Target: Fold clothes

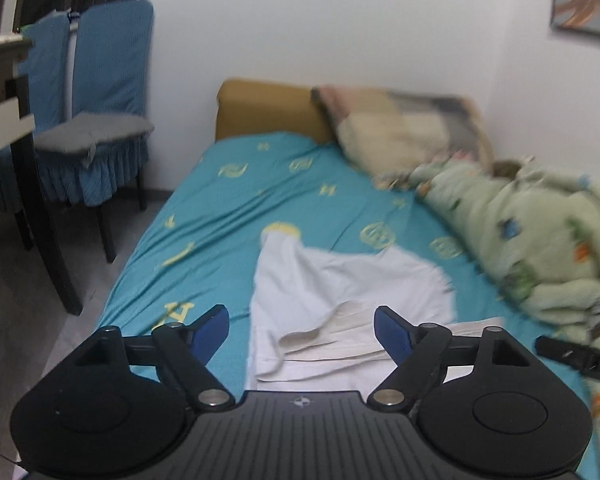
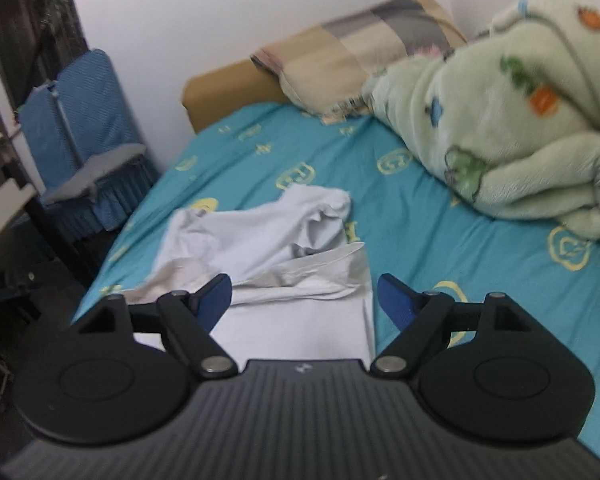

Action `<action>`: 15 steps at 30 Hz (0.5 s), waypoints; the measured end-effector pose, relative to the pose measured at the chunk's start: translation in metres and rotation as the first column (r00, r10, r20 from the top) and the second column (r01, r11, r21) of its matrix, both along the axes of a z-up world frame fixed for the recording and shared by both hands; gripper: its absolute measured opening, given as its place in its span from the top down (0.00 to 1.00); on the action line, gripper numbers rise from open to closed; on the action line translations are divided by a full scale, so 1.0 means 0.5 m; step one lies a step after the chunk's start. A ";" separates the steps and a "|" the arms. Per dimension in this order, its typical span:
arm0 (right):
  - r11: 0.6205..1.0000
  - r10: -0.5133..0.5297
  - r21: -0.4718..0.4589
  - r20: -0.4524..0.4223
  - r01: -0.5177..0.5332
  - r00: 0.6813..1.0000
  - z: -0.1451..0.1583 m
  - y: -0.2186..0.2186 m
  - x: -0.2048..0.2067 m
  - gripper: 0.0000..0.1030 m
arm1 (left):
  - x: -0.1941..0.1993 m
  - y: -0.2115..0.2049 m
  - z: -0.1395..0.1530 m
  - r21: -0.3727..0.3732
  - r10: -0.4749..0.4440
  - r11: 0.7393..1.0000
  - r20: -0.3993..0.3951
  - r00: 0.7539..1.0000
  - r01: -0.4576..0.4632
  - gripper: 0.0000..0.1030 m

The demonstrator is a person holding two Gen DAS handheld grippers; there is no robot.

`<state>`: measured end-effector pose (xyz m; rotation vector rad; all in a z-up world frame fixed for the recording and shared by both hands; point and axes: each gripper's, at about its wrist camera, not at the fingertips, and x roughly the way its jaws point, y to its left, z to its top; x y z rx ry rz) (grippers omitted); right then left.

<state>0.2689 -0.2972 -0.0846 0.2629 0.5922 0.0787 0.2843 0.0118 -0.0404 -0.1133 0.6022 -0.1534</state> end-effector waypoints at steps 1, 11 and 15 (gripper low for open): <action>1.000 0.000 -0.002 0.015 0.000 1.000 0.014 0.003 -0.021 0.21 | -0.025 -0.001 0.017 -0.009 -0.003 1.000 0.016 1.000 0.003 0.14; 0.996 -0.026 -0.082 0.080 0.033 0.996 0.072 0.038 -0.203 0.21 | -0.247 -0.074 0.068 0.097 -0.076 0.993 0.151 0.986 0.062 0.05; 0.998 -0.028 -0.050 0.086 0.032 0.996 0.055 0.036 -0.245 0.21 | -0.316 -0.077 0.028 0.073 -0.117 0.992 0.180 0.977 0.105 0.05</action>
